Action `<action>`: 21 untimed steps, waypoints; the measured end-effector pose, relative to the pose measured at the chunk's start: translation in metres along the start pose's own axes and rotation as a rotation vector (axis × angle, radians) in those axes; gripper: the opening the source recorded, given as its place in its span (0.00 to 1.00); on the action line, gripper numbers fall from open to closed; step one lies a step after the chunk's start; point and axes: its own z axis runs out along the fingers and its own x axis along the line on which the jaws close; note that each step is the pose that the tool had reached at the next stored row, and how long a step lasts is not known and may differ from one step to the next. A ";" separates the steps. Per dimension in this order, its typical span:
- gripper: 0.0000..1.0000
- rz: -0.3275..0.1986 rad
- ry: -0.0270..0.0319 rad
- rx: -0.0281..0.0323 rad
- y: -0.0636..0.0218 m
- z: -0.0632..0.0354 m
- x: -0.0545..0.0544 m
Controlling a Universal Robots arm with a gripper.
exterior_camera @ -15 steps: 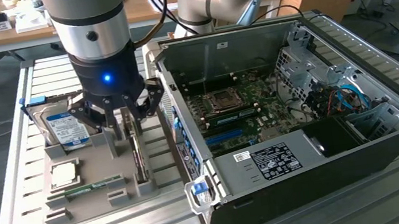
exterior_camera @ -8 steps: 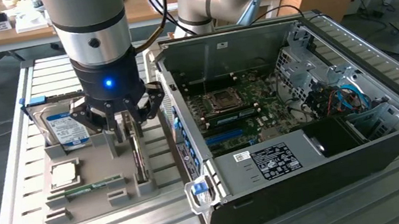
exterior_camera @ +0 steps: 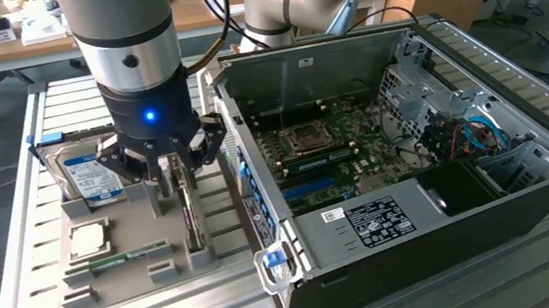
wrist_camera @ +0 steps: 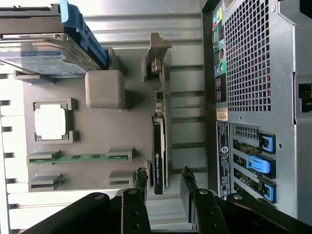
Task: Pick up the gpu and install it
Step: 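Pick up the gpu and move the gpu toward the slot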
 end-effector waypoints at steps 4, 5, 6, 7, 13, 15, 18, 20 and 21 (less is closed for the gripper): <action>0.42 0.000 0.0000 0.0000 -0.0003 0.0071 0.000; 0.42 0.000 0.0002 0.0001 -0.0004 0.0088 0.000; 0.42 0.000 0.0001 0.0002 -0.0005 0.0104 0.000; 0.42 0.000 0.0001 0.0005 -0.0005 0.0118 0.000; 0.42 0.000 0.0001 0.0012 -0.0009 0.0194 0.001; 0.42 0.000 0.0000 0.0014 -0.0010 0.0227 0.001; 0.42 0.000 0.0000 0.0015 -0.0011 0.0254 0.001; 0.42 0.000 0.0000 0.0015 -0.0011 0.0267 0.001; 0.42 0.000 0.0000 0.0015 -0.0010 0.0275 0.001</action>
